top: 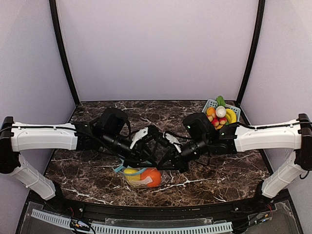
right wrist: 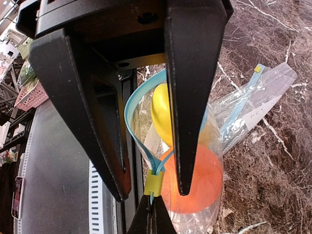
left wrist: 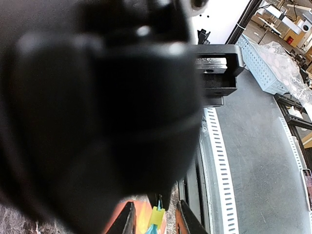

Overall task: Place the food in the zip-top bag and seal the zipper
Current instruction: Hold the zipper from the zipper food storage bag, then unzip the zipper of the food storage bag.

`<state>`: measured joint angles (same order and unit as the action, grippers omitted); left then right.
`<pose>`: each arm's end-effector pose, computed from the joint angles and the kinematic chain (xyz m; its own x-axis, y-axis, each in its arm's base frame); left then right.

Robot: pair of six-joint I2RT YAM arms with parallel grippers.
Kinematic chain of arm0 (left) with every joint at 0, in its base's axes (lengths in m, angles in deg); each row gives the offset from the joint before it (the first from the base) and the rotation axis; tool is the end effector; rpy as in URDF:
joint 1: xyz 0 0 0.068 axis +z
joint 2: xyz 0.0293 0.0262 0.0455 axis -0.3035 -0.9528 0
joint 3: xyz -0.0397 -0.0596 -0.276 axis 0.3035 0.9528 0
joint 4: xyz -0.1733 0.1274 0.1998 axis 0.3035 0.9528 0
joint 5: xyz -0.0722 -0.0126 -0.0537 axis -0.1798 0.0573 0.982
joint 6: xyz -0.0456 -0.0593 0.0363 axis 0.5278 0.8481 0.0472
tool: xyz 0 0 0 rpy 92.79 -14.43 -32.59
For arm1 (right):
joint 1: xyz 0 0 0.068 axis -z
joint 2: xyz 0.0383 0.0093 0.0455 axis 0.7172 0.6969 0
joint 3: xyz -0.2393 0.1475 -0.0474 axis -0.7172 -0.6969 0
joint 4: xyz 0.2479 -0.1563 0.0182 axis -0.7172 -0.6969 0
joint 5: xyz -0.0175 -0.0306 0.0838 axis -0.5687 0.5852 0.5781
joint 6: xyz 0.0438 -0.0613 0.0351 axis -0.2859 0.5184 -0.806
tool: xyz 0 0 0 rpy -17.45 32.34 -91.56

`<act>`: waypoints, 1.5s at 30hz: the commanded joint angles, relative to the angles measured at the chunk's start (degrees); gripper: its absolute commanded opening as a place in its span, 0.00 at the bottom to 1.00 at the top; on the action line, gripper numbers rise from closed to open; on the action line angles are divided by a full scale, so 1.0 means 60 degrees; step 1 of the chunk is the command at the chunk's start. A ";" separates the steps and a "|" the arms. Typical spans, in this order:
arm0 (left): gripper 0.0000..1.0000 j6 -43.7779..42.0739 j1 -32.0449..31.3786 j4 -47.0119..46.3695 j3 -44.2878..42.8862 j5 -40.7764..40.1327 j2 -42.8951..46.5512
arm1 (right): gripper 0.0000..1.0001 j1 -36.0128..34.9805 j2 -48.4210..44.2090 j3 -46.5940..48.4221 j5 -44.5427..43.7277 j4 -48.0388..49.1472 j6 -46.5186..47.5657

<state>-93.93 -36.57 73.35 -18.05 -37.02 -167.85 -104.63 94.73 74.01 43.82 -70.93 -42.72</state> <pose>0.1785 -0.3254 0.2475 -0.1806 0.4333 -0.8829 0.9764 -0.0291 -0.2140 0.1586 0.3422 0.2249 -0.3912 -0.5094 -0.7665 -0.9082 0.0789 0.4110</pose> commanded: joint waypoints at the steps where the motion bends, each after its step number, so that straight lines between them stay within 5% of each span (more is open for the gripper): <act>1: 0.26 -0.0267 -0.0283 0.0763 -0.0067 0.0015 -0.0294 | 0.00 0.0154 -0.0242 0.0049 0.0095 0.0963 -0.0124; 7: 0.10 -0.0278 -0.0316 0.0815 -0.0068 -0.0009 -0.0292 | 0.00 0.0328 -0.0540 -0.0230 0.0313 0.1251 -0.0322; 25: 0.22 0.0401 -0.0311 0.0004 0.0288 0.0443 0.0190 | 0.00 0.0627 -0.0770 -0.0503 0.1047 0.1800 -0.0698; 36: 0.05 0.0400 -0.0306 0.0043 0.0283 0.0218 0.0255 | 0.00 0.0631 -0.0601 -0.0412 0.0972 0.1613 -0.0710; 45: 0.01 0.0383 -0.0306 0.0070 0.0255 0.0249 0.0215 | 0.00 0.0633 -0.0165 -0.0103 0.0779 0.1092 -0.0653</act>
<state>-91.61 -37.73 71.97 -17.61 -37.07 -167.65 -101.52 92.42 71.10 50.35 -65.58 -47.20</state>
